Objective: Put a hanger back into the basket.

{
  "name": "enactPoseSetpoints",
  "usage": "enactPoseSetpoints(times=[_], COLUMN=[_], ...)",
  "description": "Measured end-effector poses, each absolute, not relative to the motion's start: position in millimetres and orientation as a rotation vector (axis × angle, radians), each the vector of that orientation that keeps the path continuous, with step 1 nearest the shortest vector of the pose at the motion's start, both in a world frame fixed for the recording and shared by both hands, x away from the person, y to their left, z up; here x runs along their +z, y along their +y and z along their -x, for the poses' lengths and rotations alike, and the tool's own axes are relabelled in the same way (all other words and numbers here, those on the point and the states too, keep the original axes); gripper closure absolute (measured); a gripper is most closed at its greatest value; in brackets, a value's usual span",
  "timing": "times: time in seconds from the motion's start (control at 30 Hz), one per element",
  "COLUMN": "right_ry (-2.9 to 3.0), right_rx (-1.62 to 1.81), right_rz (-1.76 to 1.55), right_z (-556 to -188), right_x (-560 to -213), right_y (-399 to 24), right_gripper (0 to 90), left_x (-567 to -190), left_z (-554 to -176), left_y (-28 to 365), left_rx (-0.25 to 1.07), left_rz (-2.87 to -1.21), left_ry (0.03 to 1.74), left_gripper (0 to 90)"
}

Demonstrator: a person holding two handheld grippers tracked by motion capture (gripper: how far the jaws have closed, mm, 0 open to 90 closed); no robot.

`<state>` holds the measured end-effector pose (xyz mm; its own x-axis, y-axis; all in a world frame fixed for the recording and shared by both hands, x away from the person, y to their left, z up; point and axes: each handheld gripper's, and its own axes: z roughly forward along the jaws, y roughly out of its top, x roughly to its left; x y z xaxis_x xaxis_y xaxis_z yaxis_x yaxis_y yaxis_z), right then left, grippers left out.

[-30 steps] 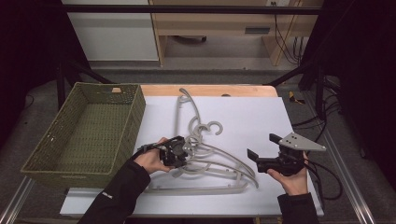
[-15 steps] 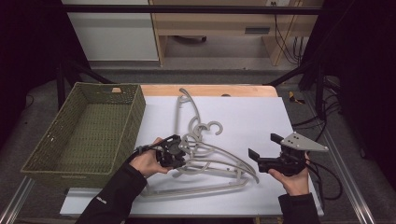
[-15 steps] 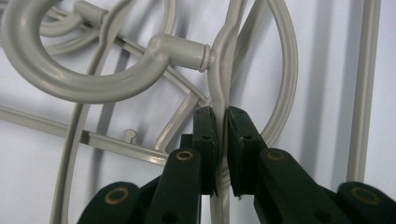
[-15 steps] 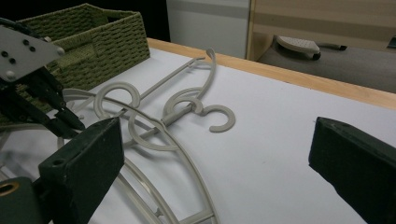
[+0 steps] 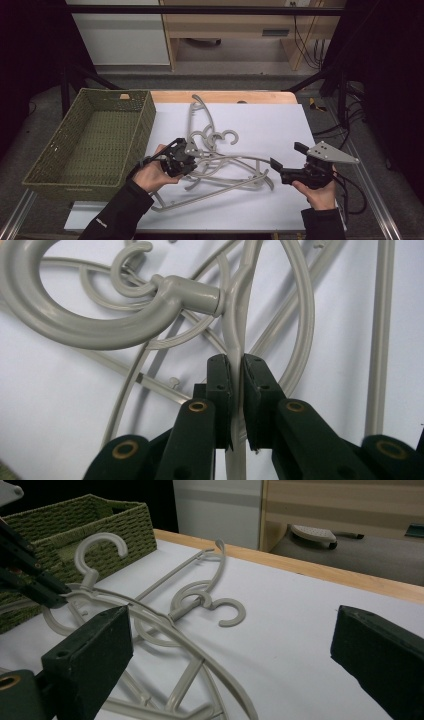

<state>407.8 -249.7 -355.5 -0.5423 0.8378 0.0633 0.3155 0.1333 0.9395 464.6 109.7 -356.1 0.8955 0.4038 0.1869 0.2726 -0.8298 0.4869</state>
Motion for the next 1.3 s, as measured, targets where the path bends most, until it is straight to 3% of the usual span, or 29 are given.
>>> enactPoseSetpoints(times=[0.8,1.3], right_ry=[1.909,1.907], right_rx=[1.425,1.430], right_rz=[-1.110,-1.112], right_z=[-405.3,-406.0], right_x=[-352.4,-353.3], right_y=[-255.2,-254.1], right_gripper=[3.7,3.3], left_x=[-279.7,-235.3], left_z=[-463.8,-469.9], left_y=[136.5,187.8], left_rx=[0.572,0.674], left_rz=[-2.455,-2.350], left_ry=[0.601,0.731], left_gripper=[82.8,82.8])
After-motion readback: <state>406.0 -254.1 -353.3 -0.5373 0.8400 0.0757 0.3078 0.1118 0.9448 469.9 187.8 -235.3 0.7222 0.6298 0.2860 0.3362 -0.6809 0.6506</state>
